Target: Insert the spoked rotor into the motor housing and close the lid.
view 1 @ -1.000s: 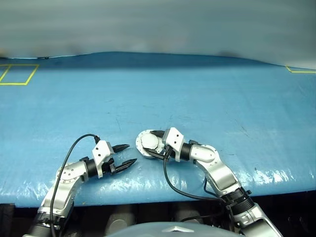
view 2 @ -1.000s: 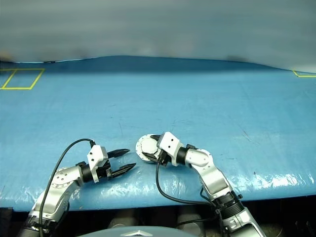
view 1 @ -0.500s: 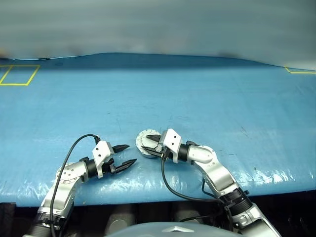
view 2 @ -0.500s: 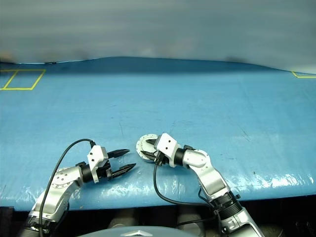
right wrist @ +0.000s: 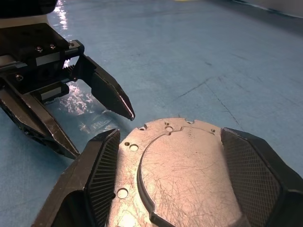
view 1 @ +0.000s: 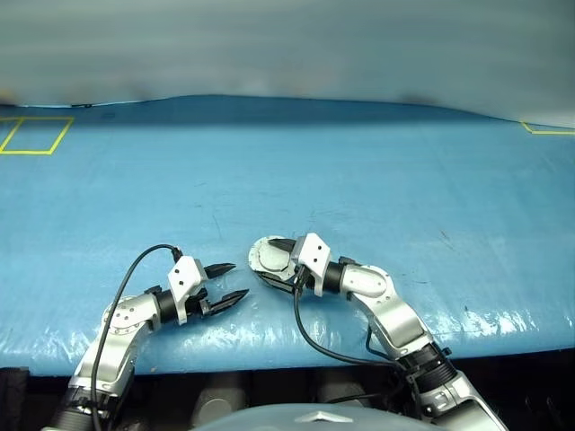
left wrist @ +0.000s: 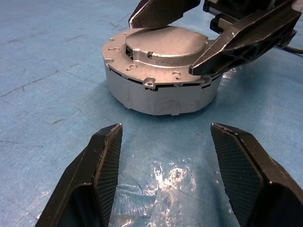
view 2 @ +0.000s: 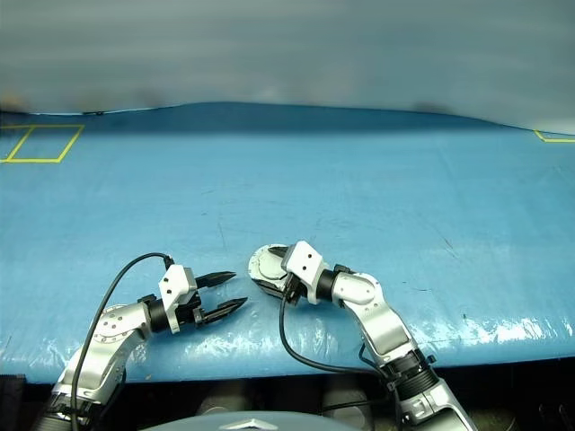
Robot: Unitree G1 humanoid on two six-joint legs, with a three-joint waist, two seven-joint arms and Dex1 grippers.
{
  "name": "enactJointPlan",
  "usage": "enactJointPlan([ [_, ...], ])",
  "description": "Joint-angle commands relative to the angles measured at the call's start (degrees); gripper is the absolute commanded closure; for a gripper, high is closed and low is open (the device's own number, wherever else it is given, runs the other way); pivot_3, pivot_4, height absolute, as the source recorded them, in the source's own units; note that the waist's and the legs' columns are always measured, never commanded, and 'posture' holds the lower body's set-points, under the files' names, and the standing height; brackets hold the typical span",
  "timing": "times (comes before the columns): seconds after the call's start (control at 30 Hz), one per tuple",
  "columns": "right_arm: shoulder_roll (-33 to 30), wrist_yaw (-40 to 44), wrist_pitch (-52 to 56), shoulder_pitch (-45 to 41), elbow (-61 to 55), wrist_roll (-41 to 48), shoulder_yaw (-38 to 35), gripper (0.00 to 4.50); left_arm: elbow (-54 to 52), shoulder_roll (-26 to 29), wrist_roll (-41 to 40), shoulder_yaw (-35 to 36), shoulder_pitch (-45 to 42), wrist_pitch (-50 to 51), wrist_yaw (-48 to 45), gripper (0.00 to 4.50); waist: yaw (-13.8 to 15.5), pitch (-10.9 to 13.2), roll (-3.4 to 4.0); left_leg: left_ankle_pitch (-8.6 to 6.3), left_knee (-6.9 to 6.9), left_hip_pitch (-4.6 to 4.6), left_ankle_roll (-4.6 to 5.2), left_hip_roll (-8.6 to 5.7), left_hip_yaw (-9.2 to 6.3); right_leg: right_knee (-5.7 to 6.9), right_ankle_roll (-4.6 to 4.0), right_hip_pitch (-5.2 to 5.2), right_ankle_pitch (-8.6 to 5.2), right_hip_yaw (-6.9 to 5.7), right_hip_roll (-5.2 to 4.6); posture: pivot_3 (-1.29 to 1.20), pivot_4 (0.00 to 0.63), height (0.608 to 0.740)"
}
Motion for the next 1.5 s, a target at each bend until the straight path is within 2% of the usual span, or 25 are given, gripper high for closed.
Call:
enactJointPlan([
  [0.03,-0.2,-0.8,0.1,0.4,1.4,-0.7,-0.3,0.95,-1.3,-0.3,0.0,0.1,0.0,-0.7,0.1,1.35,0.0,0.0,0.00,0.00,-0.03,0.00,0.00,0.00,0.00,-0.02,0.00,-0.01,0.00,0.00,-0.01,0.00,0.150,0.740],
  [0.1,0.2,-1.4,0.4,0.2,1.4,-0.2,-0.8,0.95,-1.3,-0.3,0.0,0.0,0.1,-0.8,0.0,1.35,0.0,0.0,0.00,0.00,-0.09,0.00,0.00,0.00,0.01,-0.06,0.00,-0.02,0.00,0.00,-0.01,0.00,0.150,0.740],
  [0.23,0.0,-1.3,0.3,0.2,1.2,-0.2,-0.8,0.11,-1.3,-0.4,0.1,-0.1,0.1,-0.7,0.1,1.35,0.0,0.0,0.01,0.00,-0.24,-0.01,0.00,-0.01,0.02,-0.19,0.00,-0.03,0.00,-0.01,-0.01,0.00,0.150,0.740],
  [0.27,0.0,-1.3,-0.1,0.1,1.3,-0.5,-0.7,0.05,-1.4,-0.4,0.1,-0.1,0.1,-0.7,0.2,1.35,0.0,0.0,0.00,0.00,-0.27,-0.02,0.00,-0.01,0.02,-0.23,0.00,-0.06,0.00,-0.01,-0.02,0.00,0.150,0.740],
  [0.67,-0.8,-0.5,-0.1,0.6,1.4,-0.7,0.1,0.05,-1.2,-0.7,0.4,0.2,0.3,-1.1,0.7,1.35,0.0,0.0,0.00,0.02,-0.81,-0.02,-0.03,-0.04,0.06,-0.68,0.01,-0.10,0.01,-0.03,0.00,0.00,0.150,0.740],
  [0.77,-0.9,-0.4,0.3,0.5,1.7,-0.9,0.3,0.70,-1.2,-0.8,0.4,0.2,0.4,-1.1,0.9,1.35,0.0,0.0,0.00,0.02,-0.80,-0.02,-0.03,-0.04,0.06,-0.68,0.01,-0.09,0.01,-0.04,0.00,0.00,0.150,0.740],
  [0.83,-1.2,-0.6,0.3,0.3,2.1,-1.9,0.8,1.29,-1.1,-0.8,0.4,0.2,0.4,-1.2,1.0,1.35,0.0,0.0,0.00,0.02,-0.79,-0.02,-0.03,-0.04,0.06,-0.67,0.01,-0.09,0.01,-0.04,0.00,0.00,0.150,0.740],
  [1.2,0.0,-1.3,5.8,-0.4,0.4,0.1,0.3,1.29,-0.7,-0.7,0.5,0.5,0.5,-1.9,1.2,1.35,0.0,0.0,0.00,0.04,-0.78,-0.02,-0.06,-0.04,0.06,-0.65,0.02,-0.09,0.01,-0.05,0.02,0.00,0.150,0.740],
  [1.5,-2.1,-0.9,7.1,-0.4,0.7,-2.8,2.3,1.29,-0.8,-0.8,0.4,0.5,0.5,-1.7,1.3,1.35,0.0,0.0,0.02,0.04,-0.77,-0.02,-0.06,-0.04,0.06,-0.65,0.02,-0.08,0.02,-0.05,0.03,0.00,0.150,0.740],
])
